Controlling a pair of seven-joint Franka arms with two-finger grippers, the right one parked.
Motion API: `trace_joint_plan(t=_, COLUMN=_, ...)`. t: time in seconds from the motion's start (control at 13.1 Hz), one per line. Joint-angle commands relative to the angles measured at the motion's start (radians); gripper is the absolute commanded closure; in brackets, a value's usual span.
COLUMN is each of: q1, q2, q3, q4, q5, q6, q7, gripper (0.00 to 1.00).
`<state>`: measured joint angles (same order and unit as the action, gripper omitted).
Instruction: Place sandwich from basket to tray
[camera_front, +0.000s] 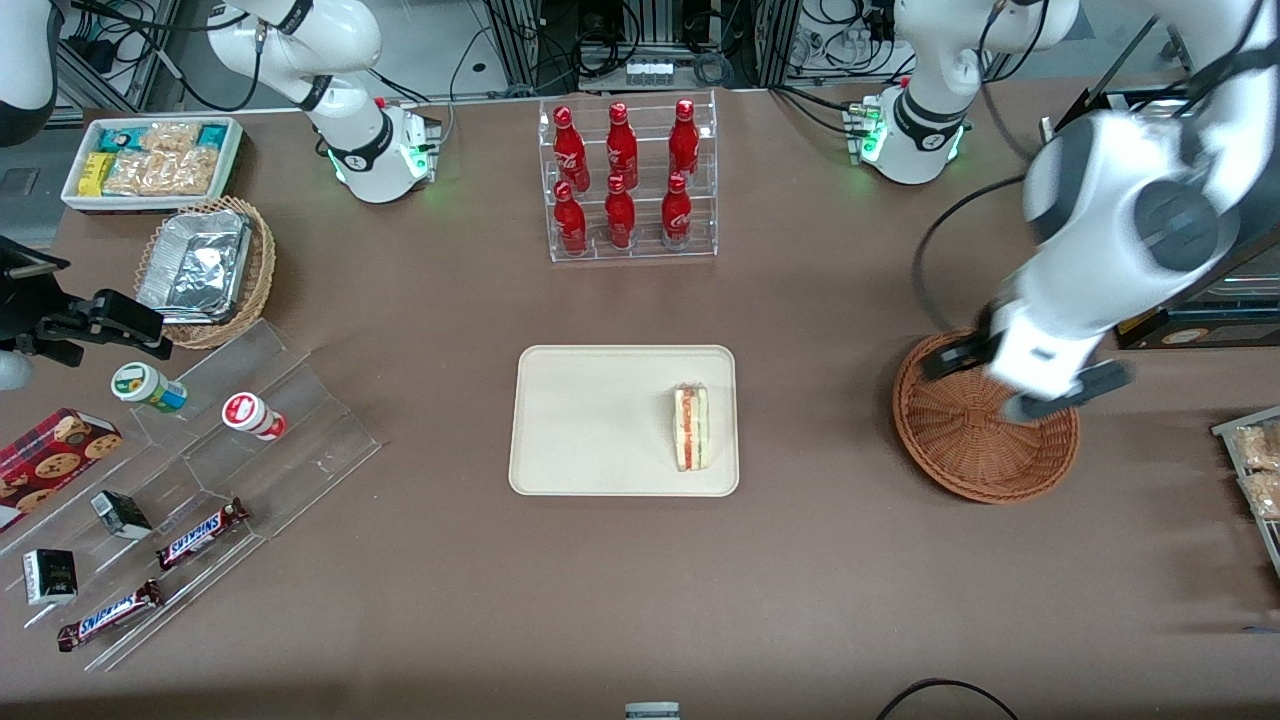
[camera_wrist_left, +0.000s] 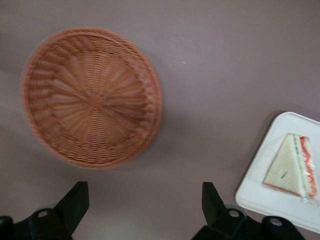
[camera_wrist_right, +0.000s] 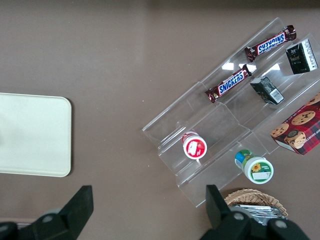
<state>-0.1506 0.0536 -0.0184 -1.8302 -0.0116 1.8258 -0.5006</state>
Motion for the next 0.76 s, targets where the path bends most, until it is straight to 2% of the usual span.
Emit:
trace_joint_plan(t=0.0, q1=0.083, q2=-0.095, q3=-0.015, q4=-0.086, q5=0.045, q6=-0.008, q7=0.098, gripper=0.0)
trace_joint_plan(t=0.15, q1=0.124, q2=-0.097, q3=-0.015, q4=-0.081, q5=0.073, q6=-0.023, q7=0.194, gripper=0.0)
trace_joint_plan(t=0.3, q1=0.125, q2=-0.112, q3=-0.015, q4=-0.061, q5=0.073, q6=-0.031, q7=0.191, gripper=0.0)
trace_joint_plan(t=0.53, q1=0.125, q2=-0.127, q3=-0.015, q4=0.05, q5=0.073, q6=-0.172, q7=0.214, gripper=0.0)
trace_joint_plan(t=0.69, q1=0.126, q2=-0.124, q3=-0.014, q4=0.069, q5=0.07, q6=-0.191, q7=0.22, gripper=0.0)
